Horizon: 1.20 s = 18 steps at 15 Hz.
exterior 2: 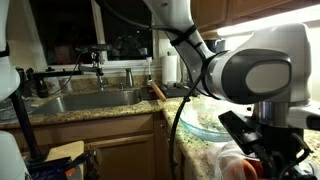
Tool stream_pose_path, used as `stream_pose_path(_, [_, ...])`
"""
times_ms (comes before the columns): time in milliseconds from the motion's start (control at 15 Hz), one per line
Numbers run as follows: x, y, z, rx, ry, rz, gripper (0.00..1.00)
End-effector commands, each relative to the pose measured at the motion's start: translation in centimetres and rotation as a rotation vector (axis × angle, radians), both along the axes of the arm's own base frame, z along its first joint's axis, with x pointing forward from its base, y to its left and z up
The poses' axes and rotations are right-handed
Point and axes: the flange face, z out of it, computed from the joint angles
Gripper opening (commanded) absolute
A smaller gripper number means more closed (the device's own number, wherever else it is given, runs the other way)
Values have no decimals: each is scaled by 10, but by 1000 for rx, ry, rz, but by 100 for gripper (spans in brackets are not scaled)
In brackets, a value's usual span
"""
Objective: Remove a peach from the bag and put it in the glass bowl
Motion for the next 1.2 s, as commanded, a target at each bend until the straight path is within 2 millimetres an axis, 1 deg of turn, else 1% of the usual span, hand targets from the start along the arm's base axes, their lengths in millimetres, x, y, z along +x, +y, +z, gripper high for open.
stream_pose_path(0, [-4, 10, 19, -11, -34, 22, 43])
stream_pose_path(400, [0, 17, 24, -17, -43, 37, 43])
stream_pose_path(1133, [0, 20, 30, -21, -55, 44, 43])
